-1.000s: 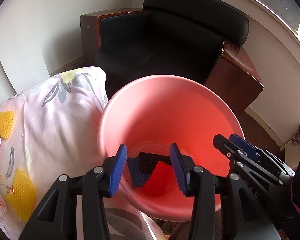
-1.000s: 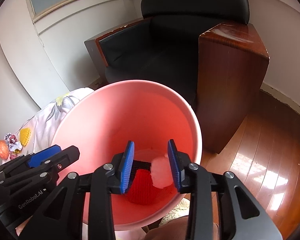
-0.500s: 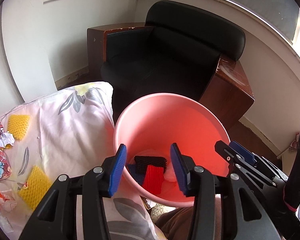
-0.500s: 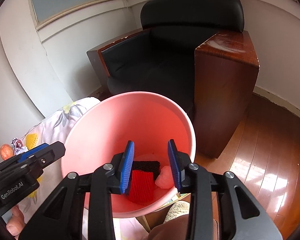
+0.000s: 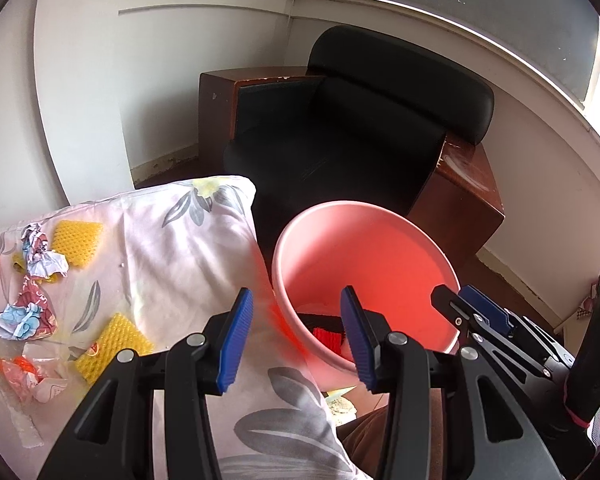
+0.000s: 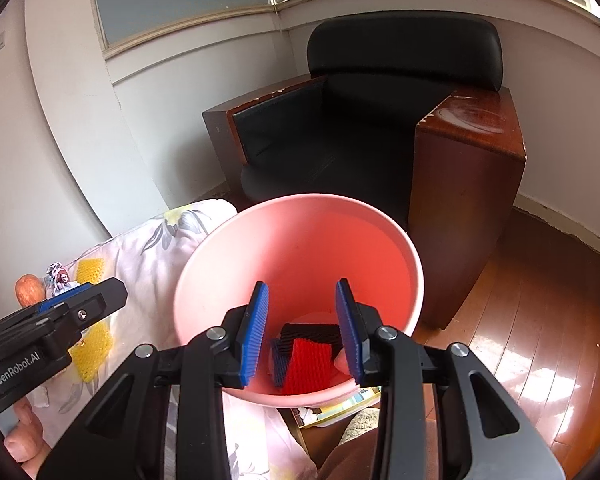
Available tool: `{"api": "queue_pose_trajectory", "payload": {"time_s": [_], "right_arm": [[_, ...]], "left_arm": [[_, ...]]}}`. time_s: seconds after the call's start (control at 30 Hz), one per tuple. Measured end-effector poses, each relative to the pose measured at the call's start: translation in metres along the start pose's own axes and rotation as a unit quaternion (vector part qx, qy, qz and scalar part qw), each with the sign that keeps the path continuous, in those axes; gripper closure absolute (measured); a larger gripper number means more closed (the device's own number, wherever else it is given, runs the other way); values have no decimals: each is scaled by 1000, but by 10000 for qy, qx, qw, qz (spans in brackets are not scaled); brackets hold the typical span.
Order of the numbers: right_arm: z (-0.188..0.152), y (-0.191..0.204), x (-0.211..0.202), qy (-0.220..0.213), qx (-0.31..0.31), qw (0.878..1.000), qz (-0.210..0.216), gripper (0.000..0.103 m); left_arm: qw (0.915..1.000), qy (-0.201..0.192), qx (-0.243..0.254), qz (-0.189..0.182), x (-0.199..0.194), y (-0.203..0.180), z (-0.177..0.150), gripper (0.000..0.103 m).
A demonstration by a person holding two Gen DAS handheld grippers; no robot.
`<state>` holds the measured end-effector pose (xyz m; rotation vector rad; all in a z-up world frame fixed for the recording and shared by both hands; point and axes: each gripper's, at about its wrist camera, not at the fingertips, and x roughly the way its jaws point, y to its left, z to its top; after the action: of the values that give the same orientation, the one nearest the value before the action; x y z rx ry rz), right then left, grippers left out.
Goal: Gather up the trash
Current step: 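Move both open tools back over the remaining trash on the table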
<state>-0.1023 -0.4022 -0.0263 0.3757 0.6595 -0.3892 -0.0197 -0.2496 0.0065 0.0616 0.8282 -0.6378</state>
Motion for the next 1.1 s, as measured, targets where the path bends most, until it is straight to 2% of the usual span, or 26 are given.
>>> {"api": "queue_pose_trajectory", "payload": {"time_s": [0.23, 0.53, 0.87, 1.1], "right_arm": [[-8, 31, -17, -149, -221, 9994, 239, 67], [-29, 71, -29, -188, -463, 9969, 610, 67], [-55, 117, -17, 158, -679, 9911, 1130, 67], [-69, 143, -10, 333, -799, 9863, 1405, 67]], "left_arm": [[9995, -125, -228, 177, -25, 29, -13, 58], [9967, -291, -364, 662, -49, 67, -45, 58], [9866, -725, -468, 1382, -80, 113, -78, 58], [9806, -692, -779, 1660, -94, 150, -100, 58]]}}
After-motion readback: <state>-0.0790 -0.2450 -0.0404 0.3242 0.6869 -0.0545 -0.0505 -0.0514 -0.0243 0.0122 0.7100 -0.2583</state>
